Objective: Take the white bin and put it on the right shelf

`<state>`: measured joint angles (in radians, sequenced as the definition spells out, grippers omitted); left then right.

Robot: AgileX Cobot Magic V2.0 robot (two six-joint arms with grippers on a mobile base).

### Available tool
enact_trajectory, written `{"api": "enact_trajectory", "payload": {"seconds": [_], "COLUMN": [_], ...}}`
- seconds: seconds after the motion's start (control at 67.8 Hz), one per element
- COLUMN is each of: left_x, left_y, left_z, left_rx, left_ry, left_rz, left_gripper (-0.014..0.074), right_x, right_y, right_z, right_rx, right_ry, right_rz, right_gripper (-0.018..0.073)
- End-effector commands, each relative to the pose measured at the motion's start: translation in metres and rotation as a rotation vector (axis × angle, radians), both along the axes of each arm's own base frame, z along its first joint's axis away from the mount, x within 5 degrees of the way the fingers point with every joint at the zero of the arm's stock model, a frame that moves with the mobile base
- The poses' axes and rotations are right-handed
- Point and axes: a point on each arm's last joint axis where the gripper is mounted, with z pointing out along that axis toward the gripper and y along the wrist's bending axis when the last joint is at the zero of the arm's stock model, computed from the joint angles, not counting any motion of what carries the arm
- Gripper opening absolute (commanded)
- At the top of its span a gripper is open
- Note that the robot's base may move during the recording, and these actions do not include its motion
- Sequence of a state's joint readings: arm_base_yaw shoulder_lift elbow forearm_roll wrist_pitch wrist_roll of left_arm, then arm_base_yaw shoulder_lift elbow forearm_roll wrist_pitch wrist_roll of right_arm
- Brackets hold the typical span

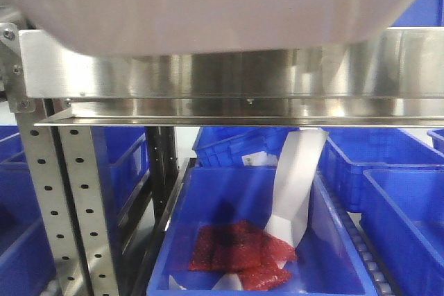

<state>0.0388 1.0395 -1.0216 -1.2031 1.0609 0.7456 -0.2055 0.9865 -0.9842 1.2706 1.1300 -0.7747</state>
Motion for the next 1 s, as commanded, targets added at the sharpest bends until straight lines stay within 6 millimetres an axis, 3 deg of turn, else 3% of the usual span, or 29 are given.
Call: {"api": "enact_trajectory", "payload": {"seconds": [0.0, 0.339, 0.561, 0.708, 0.988], "left_x": [0.010, 0.077, 0.103, 0.114, 0.118], "left_y": [-0.010, -0.015, -0.039, -0.046, -0.044], "left_z": [0.034, 0.054, 0.038, 0.032, 0.041], "left_rx": [-0.208, -0.271, -0.279, -0.293, -0.401], "left_ry": [-0.030, -0.028, 0.032, 0.042, 0.022], "left_rz": [-0.117, -0.174, -0.197, -0.146, -0.098], "left_gripper": [0.0240, 0.0240, 0.0243, 0.0243, 0.0243], "right_x": [-0.003, 0.052, 0.085, 0.096, 0.108], "right_y": [0.010, -0.002, -0.009, -0.011, -0.016], "right_z": [0.030, 0.018, 0.004, 0.008, 0.024], "right_rx": [0.210, 0.375, 0.411, 0.420, 0.421], "right_ry": [-0.049, 0.052, 0.101, 0.093, 0.031], "right_rz": [0.143, 0.112, 0.092, 0.092, 0.025], "right_gripper": [0.0305, 0.0305, 0.0305, 0.0305, 0.0306]}}
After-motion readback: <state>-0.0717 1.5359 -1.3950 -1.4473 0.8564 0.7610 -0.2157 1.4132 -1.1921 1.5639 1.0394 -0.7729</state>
